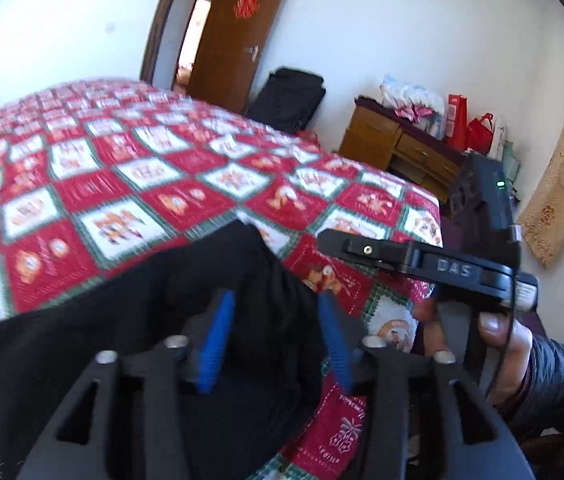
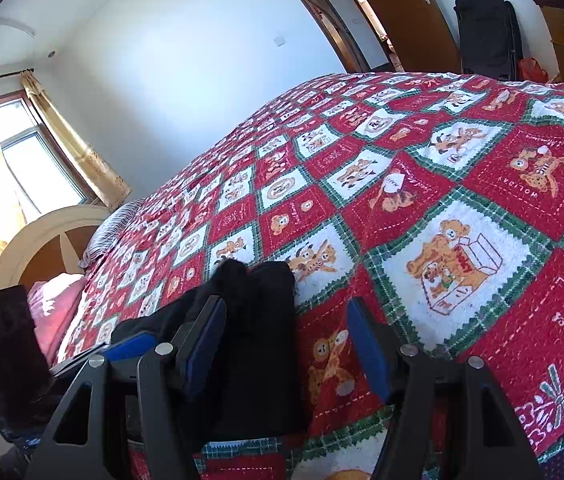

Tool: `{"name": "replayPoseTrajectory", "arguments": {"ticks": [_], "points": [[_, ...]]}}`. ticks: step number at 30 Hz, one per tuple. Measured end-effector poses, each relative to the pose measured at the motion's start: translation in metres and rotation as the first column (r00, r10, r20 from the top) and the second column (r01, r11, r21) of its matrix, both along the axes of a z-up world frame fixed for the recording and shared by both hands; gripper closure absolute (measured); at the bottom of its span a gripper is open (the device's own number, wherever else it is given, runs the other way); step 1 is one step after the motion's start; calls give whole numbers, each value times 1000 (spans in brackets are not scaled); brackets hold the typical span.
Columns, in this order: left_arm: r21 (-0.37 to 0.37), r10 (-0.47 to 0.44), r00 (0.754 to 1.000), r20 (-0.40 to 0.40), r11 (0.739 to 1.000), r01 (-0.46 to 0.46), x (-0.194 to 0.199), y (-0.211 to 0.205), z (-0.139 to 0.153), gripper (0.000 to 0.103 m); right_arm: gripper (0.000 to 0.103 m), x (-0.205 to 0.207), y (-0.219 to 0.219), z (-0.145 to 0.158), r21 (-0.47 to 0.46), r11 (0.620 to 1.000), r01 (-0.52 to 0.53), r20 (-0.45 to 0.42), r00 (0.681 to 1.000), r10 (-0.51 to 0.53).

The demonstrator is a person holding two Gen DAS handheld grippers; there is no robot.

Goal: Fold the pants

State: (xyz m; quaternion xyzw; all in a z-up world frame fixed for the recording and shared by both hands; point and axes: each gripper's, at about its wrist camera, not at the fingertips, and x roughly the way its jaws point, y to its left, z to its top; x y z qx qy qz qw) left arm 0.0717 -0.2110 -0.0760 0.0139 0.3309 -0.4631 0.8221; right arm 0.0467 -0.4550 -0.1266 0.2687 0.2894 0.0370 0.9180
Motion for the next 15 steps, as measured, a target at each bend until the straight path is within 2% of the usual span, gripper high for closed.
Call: {"name": "replayPoseTrajectory", "arguments": {"ticks": [2, 6, 9, 11, 12, 14, 15], "points": [[-6, 39, 998, 42, 999, -39, -5, 15, 5, 40, 39, -2, 3, 2, 6, 1000, -22, 4, 1000, 22], [-6, 168, 983, 75, 986, -168, -2, 54, 4, 38, 39, 5, 27, 6, -18, 990, -143, -35, 989, 142], [21, 294, 948, 121, 954, -299, 5, 79, -5, 24, 39, 16, 41, 0, -53, 985, -164, -108, 982, 158], [40, 373, 919, 129, 924, -380, 12, 90, -13, 10, 39, 25, 42, -6, -11, 983, -184, -145, 973, 181], [51, 408, 903, 131, 907, -418, 15, 96, -16, 8, 39, 29, 44, -7, 0, 981, -192, -159, 969, 189], [59, 447, 888, 106, 889, -454, 22, 105, -23, 8, 39, 33, 49, -7, -8, 978, -207, -182, 962, 202], [63, 462, 882, 91, 881, -468, 25, 108, -26, 8, 48, 33, 52, -5, -17, 977, -213, -179, 962, 206]]}}
